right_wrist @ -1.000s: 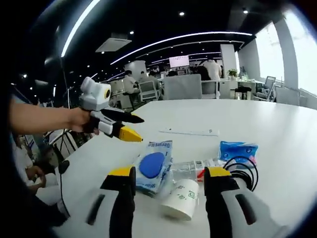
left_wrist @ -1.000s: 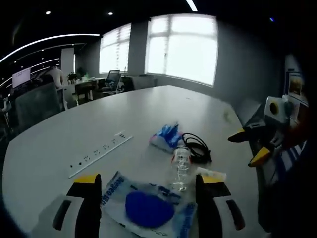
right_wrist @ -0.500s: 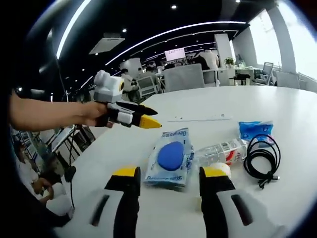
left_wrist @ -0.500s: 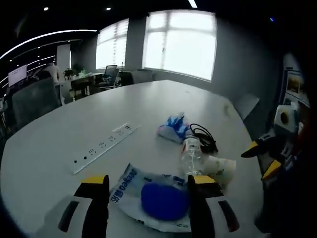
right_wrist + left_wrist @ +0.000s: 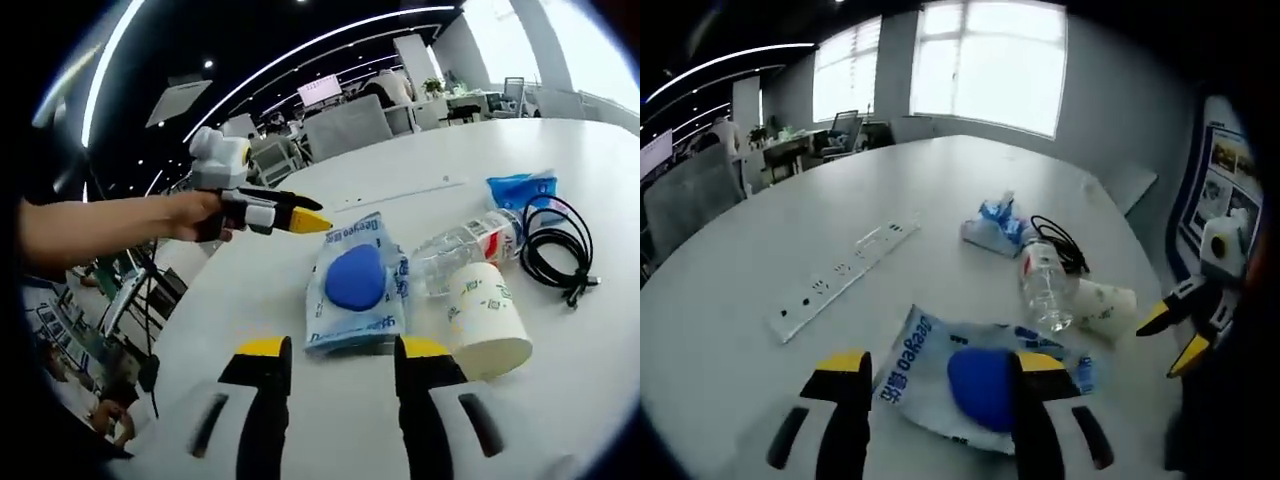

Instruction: Arrange the tabletop items into an orderly group along one side of the table until the central work area is clear of visible clutter.

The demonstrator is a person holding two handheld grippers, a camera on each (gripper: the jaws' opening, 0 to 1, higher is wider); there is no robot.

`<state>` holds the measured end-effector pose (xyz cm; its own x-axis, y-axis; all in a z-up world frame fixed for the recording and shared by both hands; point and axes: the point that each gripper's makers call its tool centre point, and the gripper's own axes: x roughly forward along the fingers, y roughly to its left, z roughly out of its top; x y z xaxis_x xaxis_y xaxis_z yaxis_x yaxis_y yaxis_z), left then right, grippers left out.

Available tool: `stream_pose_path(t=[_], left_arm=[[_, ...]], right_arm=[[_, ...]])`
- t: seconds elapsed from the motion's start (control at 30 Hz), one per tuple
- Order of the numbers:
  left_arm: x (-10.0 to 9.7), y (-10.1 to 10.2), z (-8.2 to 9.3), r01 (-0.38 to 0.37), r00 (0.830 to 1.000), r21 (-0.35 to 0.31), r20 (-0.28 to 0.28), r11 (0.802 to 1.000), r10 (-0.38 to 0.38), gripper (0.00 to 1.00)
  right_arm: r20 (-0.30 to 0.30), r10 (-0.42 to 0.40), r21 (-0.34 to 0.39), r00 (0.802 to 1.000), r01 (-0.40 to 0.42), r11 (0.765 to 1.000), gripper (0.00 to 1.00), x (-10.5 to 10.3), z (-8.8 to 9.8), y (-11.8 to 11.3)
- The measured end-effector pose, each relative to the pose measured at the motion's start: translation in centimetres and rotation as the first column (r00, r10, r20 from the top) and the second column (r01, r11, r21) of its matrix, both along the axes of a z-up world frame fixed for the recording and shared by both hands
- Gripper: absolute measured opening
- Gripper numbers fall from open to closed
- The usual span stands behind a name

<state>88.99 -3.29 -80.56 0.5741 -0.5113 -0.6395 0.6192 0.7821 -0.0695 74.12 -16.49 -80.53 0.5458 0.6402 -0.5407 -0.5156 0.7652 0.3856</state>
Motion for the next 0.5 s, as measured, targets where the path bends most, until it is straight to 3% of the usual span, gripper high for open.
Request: stream_pose_path(t=[0.3,0.5], left_arm=[[0.9,1.7,-2.5,-0.031,0.998,0.001,-0.053,1.000,0.031,0.47],[1.3,2.0,-3.7,0.016,0.999,0.043,-0.045,0.999,-0.014,0.39]], right_arm=[[-0.078,-0.020,-0.015,0.997,0.019,1.000,0.35,-0.4,-2.2,1.5],[-0.088,-0.051,-0.024,0.995,0.049,0.999,0.31,0.2,-2.8,2.2]])
